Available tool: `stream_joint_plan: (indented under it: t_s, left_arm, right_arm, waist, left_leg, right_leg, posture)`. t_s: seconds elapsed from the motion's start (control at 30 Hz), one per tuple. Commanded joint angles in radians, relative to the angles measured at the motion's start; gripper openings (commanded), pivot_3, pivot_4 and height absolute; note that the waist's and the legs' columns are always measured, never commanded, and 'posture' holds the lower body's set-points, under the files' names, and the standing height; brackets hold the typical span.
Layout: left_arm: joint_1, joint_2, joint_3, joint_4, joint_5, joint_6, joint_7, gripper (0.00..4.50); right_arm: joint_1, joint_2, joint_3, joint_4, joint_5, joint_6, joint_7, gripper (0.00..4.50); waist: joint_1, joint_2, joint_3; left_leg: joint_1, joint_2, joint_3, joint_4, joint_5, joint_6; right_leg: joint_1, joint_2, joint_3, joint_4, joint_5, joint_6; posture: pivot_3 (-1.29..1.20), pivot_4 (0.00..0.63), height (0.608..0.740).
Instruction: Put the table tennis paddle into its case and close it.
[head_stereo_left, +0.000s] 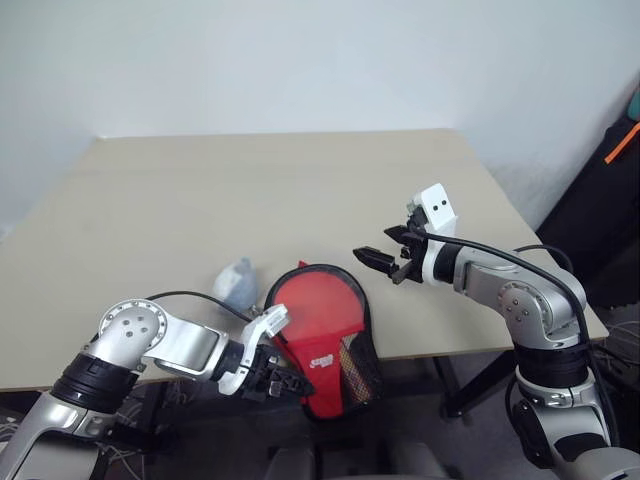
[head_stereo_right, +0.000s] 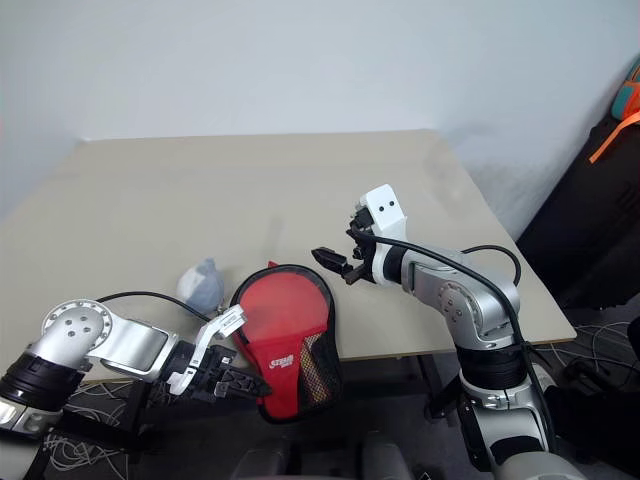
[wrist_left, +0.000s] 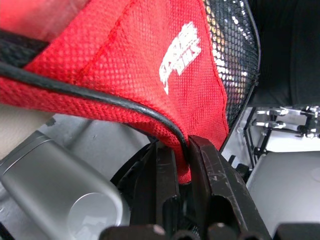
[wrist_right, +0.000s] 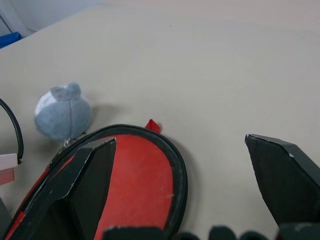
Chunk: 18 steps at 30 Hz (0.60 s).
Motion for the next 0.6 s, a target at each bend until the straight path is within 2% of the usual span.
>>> stream_joint_plan:
  t_s: [0.03,0.33,0.43,0.6]
  left_arm:
    - [0.002,0.017,0.002,-0.053,0.093,0.035,-0.095,0.34]
    - [0.011,0.012,0.010,-0.139,0.406,-0.025,-0.333,0.34]
    - [0.008,0.010,0.025,-0.158,0.458,-0.037,-0.402,0.98]
    - [-0.020,0.020,0.113,-0.144,0.486,-0.027,-0.457,2.71]
  right_arm:
    - [-0.026,0.001,-0.003,-0.021,0.006,-0.016,0.005,4.50]
    - [-0.025,0.000,0.012,-0.010,-0.003,-0.028,0.012,4.50]
    - [-0.024,0.000,0.019,-0.007,-0.003,-0.032,0.015,4.50]
    - [-0.030,-0.001,0.029,0.009,-0.007,-0.048,0.023,4.50]
  waist:
    - [0.000,0.000,0.000]
    - [0.000,0.000,0.000]
    - [0.000,0.000,0.000]
    - [0.000,0.000,0.000]
  left_leg:
    - [0.000,0.000,0.000,0.000,0.000,0.000]
    - [0.000,0.000,0.001,0.000,0.000,0.000]
    - [0.000,0.000,0.001,0.000,0.000,0.000]
    - [0.000,0.000,0.000,0.001,0.000,0.000]
  right_leg:
    - [0.000,0.000,0.000,0.000,0.000,0.000]
    - [-0.001,0.000,0.000,0.000,0.000,0.000]
    - [-0.001,0.000,0.000,0.001,0.000,0.000]
    - [0.000,0.000,0.000,0.001,0.000,0.000]
  posture:
    - [0.00,0.000,0.739]
    - [0.00,0.000,0.739]
    - [0.00,0.000,0.739]
    - [0.00,0.000,0.739]
